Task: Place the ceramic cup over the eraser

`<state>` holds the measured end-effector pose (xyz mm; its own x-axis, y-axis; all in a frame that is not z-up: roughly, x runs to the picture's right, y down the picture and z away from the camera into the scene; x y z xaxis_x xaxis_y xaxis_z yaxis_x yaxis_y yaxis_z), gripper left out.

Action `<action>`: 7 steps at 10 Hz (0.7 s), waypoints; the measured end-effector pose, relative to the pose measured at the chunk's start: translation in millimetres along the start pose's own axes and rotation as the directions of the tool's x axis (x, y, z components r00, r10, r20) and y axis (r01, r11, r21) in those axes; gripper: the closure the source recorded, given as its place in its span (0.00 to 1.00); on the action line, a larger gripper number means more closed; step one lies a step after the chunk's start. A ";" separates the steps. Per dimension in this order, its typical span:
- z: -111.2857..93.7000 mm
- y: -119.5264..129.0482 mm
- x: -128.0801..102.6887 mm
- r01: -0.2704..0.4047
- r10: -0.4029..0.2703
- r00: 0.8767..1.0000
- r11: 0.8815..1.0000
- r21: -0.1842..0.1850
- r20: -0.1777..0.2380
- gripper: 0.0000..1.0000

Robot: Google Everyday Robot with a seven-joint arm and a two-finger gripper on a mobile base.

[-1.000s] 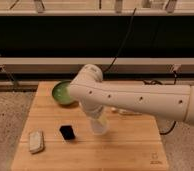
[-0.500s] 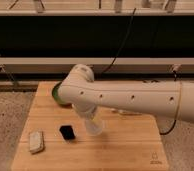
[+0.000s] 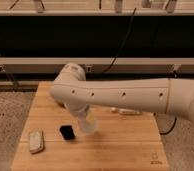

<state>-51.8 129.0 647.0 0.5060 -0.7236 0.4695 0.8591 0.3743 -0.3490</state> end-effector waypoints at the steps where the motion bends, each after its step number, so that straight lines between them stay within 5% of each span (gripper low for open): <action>1: -3.6 -2.1 0.5 0.006 -0.006 1.000 1.000 0.007 0.000 0.99; 7: -30.8 -40.3 -21.6 0.097 -0.099 0.994 0.993 0.068 0.036 0.99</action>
<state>-99.7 111.6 625.9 0.4206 -0.7356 0.5311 0.9073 0.3413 -0.2457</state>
